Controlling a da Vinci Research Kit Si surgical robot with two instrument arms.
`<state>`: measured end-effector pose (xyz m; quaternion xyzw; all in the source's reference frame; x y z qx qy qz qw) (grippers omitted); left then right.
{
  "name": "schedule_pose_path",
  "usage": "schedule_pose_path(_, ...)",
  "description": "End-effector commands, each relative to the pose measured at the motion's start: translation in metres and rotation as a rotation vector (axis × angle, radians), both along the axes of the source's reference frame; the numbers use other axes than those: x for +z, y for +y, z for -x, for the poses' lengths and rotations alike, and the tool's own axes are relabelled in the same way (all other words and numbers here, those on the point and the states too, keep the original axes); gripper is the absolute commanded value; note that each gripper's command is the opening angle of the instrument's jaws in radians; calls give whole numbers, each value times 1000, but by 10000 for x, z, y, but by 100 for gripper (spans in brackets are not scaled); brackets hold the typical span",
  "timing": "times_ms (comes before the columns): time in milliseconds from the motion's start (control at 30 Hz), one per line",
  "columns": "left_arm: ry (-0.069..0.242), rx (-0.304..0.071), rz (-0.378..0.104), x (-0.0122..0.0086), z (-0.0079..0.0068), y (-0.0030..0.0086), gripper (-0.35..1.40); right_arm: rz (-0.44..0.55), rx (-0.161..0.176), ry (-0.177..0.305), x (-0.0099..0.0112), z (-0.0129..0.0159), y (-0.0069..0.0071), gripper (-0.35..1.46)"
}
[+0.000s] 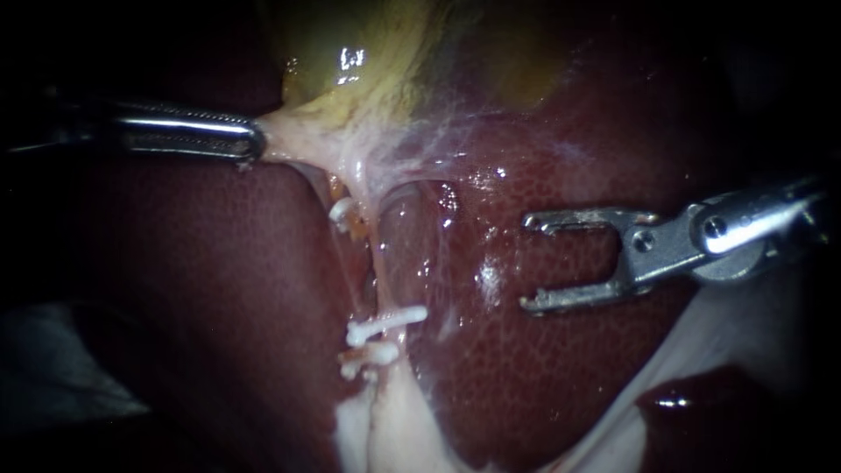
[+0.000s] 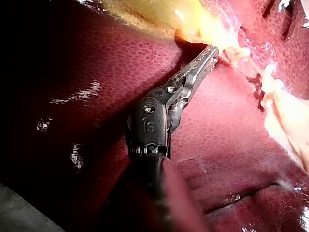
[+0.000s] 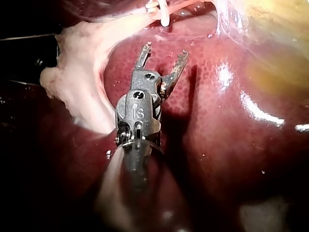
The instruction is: Going back first clip right tube
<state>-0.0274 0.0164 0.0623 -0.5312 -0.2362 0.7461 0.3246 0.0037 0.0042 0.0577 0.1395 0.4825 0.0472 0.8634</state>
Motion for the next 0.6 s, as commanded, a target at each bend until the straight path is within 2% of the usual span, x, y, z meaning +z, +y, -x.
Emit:
schedule_pose_path(33, 2, -1, 3, 3, 3, -1, -35, 1, 4, -4, 0, 0, 0, 50)
schedule_pose_path(167, 5, -9, 11, 17, 13, -3, -35, 11, 3, -6, 0, 3, 0, 50)
schedule_pose_path(367, 21, 11, 12, 41, 28, -4, -35, 11, 3, -5, -1, 5, -1, 50)
schedule_pose_path(600, 31, 25, 15, 62, 34, -3, -35, 11, 1, -5, -2, 8, -2, 50)
